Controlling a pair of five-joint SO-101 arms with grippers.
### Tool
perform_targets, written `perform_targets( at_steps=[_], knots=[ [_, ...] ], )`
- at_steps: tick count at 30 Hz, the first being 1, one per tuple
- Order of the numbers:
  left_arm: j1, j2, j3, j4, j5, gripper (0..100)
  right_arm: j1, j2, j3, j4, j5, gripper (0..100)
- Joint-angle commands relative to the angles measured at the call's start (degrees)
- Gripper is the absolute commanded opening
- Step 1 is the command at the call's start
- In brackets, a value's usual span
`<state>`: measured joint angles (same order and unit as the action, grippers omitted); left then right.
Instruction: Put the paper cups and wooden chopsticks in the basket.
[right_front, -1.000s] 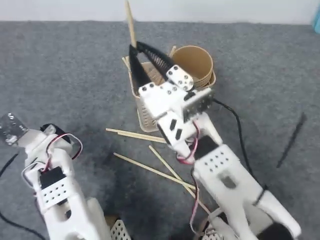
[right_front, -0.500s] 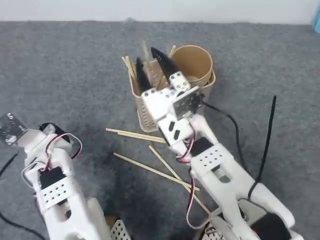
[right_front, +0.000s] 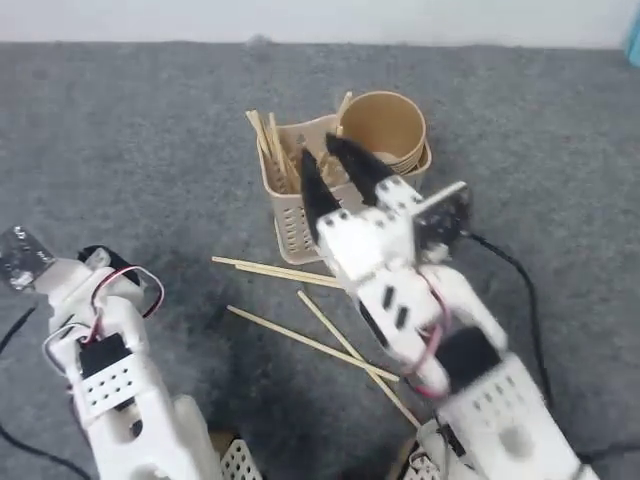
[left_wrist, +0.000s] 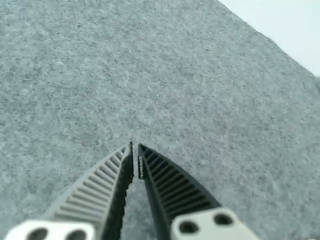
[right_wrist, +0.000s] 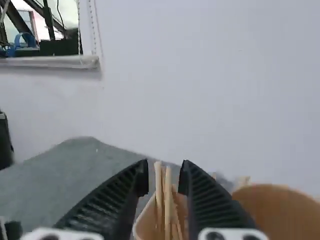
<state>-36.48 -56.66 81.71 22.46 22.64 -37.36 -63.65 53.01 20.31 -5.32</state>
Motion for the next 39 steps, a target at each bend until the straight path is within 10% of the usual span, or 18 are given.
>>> perform_targets(
  at_steps=[1,12,28,39],
  knots=[
    [0.2,-0.3,-1.7,-1.8,0.4,1,0.1,-6.0,-5.8,24.1,-0.8,10.9],
    [-0.2,-0.4,-1.7,-1.6,0.4,1,-18.6,-6.0,-0.5,45.8,4.9,10.5],
    [-0.1,-0.4,-1.7,-1.6,0.4,1,-21.4,36.7,3.6,15.4,9.6,10.5],
    [0.1,-0.4,-1.7,-1.7,0.4,1,-17.5,60.3,-10.5,15.0,12.7,10.5]
  ],
)
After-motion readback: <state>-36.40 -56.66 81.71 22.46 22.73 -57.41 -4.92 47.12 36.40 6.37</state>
